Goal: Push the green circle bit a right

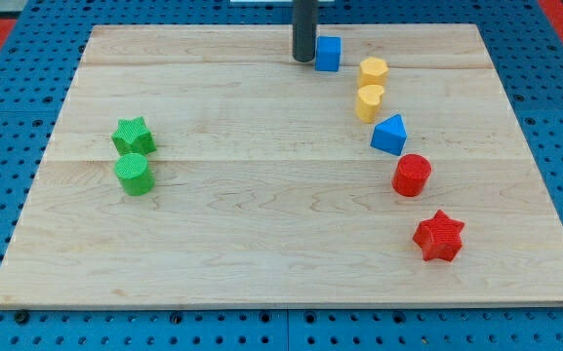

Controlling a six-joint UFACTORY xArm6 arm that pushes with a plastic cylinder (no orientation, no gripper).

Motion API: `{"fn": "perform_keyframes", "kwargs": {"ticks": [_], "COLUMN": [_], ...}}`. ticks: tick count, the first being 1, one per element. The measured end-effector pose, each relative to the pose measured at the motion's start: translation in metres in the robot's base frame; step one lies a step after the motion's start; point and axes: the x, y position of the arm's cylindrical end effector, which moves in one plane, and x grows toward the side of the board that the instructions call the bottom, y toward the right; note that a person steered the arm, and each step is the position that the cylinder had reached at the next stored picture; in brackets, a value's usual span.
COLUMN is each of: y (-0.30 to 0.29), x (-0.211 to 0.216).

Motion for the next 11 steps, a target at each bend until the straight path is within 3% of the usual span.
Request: {"fn": "perform_keyframes", "kwargs": {"ticks": [2,3,4,5,7,8,9,10,11], "y": [0.050,-0.005,-0.024,-0.068,-0.097,-0.184,-0.277,-0.264,-0.168], "x": [0.007,0.007,0.043,0.099,0.261,0.304,0.272,0.219,0.237]}}
